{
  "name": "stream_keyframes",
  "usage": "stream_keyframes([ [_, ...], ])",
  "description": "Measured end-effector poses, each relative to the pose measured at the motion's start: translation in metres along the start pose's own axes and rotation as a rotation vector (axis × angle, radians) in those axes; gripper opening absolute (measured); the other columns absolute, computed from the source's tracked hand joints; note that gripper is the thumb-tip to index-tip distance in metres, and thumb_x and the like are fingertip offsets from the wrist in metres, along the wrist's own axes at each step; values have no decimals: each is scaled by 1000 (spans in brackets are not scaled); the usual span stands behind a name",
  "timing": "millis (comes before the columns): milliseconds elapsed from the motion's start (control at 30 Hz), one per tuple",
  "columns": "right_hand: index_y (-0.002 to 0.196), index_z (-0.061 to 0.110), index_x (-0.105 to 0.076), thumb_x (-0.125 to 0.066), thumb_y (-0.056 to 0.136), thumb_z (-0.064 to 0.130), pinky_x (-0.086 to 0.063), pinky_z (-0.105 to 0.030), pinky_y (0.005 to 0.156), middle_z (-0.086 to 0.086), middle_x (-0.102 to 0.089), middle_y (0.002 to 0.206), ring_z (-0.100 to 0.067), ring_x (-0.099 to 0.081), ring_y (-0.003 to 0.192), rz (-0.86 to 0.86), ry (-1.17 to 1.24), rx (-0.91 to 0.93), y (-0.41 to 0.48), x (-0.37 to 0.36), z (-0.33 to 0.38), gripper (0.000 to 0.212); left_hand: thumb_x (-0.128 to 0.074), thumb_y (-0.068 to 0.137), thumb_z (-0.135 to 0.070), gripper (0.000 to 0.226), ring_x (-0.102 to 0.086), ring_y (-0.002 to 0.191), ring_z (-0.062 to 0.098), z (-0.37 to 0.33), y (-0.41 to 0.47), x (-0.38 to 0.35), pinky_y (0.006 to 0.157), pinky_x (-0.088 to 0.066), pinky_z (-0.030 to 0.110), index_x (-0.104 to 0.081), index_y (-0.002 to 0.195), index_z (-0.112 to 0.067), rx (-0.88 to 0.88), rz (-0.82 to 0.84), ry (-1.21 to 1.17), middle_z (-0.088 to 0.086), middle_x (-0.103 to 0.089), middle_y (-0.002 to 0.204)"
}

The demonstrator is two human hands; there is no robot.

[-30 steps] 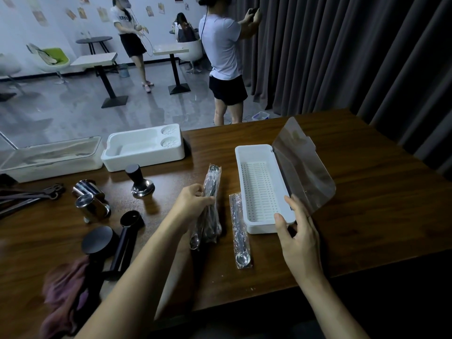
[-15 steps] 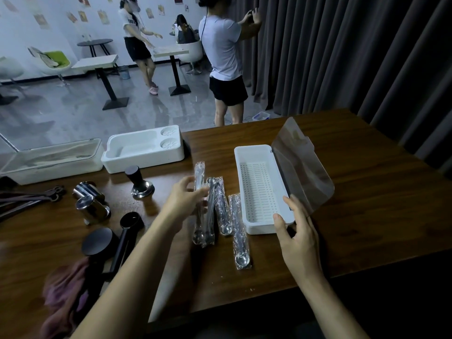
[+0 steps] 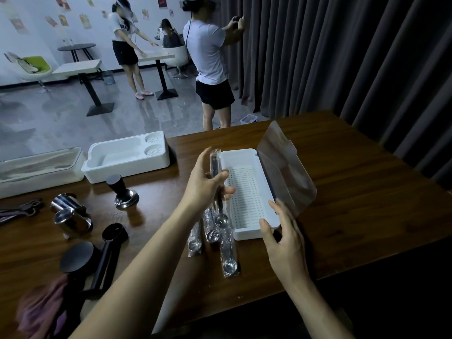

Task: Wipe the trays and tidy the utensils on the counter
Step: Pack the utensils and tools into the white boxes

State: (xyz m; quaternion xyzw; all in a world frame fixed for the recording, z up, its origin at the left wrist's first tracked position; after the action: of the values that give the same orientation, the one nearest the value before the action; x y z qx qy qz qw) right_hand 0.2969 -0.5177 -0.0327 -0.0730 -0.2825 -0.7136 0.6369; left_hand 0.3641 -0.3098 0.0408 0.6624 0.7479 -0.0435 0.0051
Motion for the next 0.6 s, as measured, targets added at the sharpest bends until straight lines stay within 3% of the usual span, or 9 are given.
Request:
stream_keyframes([
  [100,145,31,-47,-47,95,55,-35,-17,109,13,-36,157,3,-30,142,7,11,1,0,0,-1,55,-65,99,-6,34,-72,66,27,0,8,-13,55,-60,34,-51,128,-15,-37,-4,-20,25,-65,125],
  [200,145,30,-47,-48,96,54,-37,-21,110,13,-37,157,4,-30,142,0,11,13,0,0,-3,54,-64,99,-5,28,-71,66,28,2,15,-24,58,-62,36,-52,122,-15,-43,28,-22,23,-66,121],
  [333,144,28,-50,-49,98,53,-29,-3,105,18,-37,154,16,-26,139,-14,-13,29,0,0,-2,53,-63,98,-1,27,-74,71,29,7,26,-37,66,-63,36,-53,123,-7,-32,51,18,21,-68,115],
  [400,144,29,-50,-47,98,57,-28,-2,105,18,-37,154,15,-27,140,-22,-12,29,0,0,-2,53,-65,98,-2,26,-75,80,29,12,36,-41,75,-63,41,-54,121,-7,-41,57,49,20,-68,114],
  [500,144,31,-50,-46,96,60,-30,-11,110,15,-39,156,8,-30,143,-26,-3,30,1,0,-3,56,-69,98,-19,23,-70,111,12,16,49,-47,98,-57,44,-57,117,-25,-150,96,305,-2,-72,118],
  [600,144,33,-49,-47,96,59,-33,-17,112,16,-39,156,5,-31,144,-19,11,28,1,0,-2,55,-65,100,-29,27,-60,124,0,17,53,-53,113,-42,44,-53,124,-29,-254,184,637,-14,-70,125],
])
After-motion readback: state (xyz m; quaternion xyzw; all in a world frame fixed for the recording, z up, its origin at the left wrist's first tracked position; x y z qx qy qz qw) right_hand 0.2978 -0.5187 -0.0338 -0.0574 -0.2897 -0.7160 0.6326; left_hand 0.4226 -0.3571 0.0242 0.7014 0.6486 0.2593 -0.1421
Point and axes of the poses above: each hand's wrist, its own y-axis towards the middle knuckle, its own x-axis out of the back of the hand, z = x × y, the point moved 5 cm from there along y, towards the middle knuckle
